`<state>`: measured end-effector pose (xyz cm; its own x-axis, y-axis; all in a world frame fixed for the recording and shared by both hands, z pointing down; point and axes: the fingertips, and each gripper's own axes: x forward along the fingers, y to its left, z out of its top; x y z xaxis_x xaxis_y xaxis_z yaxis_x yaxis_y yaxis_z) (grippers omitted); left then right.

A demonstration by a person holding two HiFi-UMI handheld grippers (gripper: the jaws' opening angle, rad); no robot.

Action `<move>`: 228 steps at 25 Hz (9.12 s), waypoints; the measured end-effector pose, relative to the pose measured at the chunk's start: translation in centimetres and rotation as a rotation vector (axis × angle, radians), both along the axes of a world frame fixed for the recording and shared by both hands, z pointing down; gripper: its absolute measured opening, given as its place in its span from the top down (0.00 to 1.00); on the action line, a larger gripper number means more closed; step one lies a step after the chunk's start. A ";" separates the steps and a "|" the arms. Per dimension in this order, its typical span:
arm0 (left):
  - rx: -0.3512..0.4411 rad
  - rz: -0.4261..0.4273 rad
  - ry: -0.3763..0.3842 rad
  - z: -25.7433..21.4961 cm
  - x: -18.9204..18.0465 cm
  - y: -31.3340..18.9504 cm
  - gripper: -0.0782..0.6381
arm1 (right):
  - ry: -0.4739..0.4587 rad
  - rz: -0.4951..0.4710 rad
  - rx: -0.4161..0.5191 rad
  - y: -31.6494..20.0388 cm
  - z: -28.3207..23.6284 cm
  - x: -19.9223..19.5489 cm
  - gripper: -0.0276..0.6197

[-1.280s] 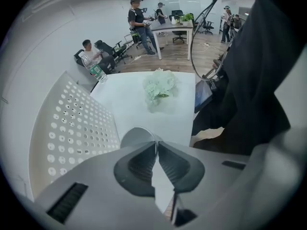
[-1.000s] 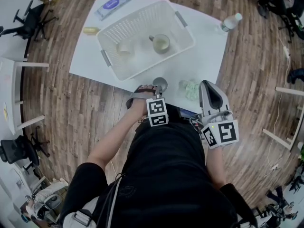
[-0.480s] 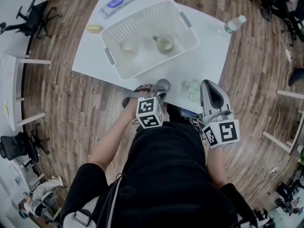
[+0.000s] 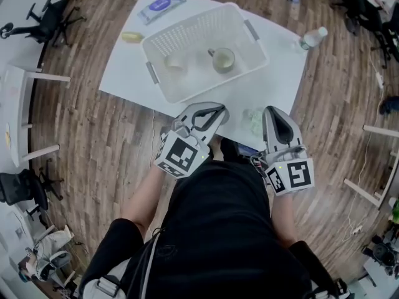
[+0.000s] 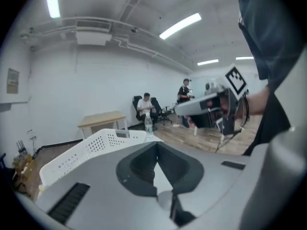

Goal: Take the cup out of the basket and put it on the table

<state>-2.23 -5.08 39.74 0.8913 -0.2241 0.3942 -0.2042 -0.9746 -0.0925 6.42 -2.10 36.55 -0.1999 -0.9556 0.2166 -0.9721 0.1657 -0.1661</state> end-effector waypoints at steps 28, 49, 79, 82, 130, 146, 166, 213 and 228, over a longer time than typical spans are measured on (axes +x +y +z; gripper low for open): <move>-0.117 -0.307 0.369 -5.2 -7.5 -2.9 0.88 | 0.085 -0.313 -0.007 -5.4 -0.2 -9.3 0.92; -0.093 -0.450 0.339 -2.3 -17.0 -4.3 0.88 | 0.655 -0.857 -0.327 -22.4 10.7 -19.1 0.71; -0.144 -0.495 0.288 1.2 -22.7 -5.4 0.88 | 1.163 -0.900 -0.406 -27.4 26.1 -21.5 0.86; -0.143 -0.484 0.292 0.8 -22.2 -5.2 0.88 | 1.163 -0.863 -0.381 -28.0 24.9 -21.0 0.91; -0.125 -0.115 0.320 -3.7 -3.6 -0.9 0.88 | 0.300 -0.203 -0.261 -2.6 1.8 -0.1 0.91; -0.153 -0.109 0.296 -2.8 -2.5 0.8 0.88 | 0.314 -0.271 -0.738 -3.0 18.6 1.1 0.91; -0.163 -0.181 0.260 -1.3 -4.5 0.5 0.88 | 0.132 -0.394 -1.015 -4.7 26.4 -0.7 0.71; -0.123 -0.149 0.285 -3.8 -1.3 -0.6 0.88 | 0.045 -0.261 0.024 -0.3 -0.8 -6.0 0.92; 0.177 0.122 -0.294 3.1 4.4 -13.4 0.66 | -0.010 -0.125 -0.005 1.4 1.2 0.6 0.92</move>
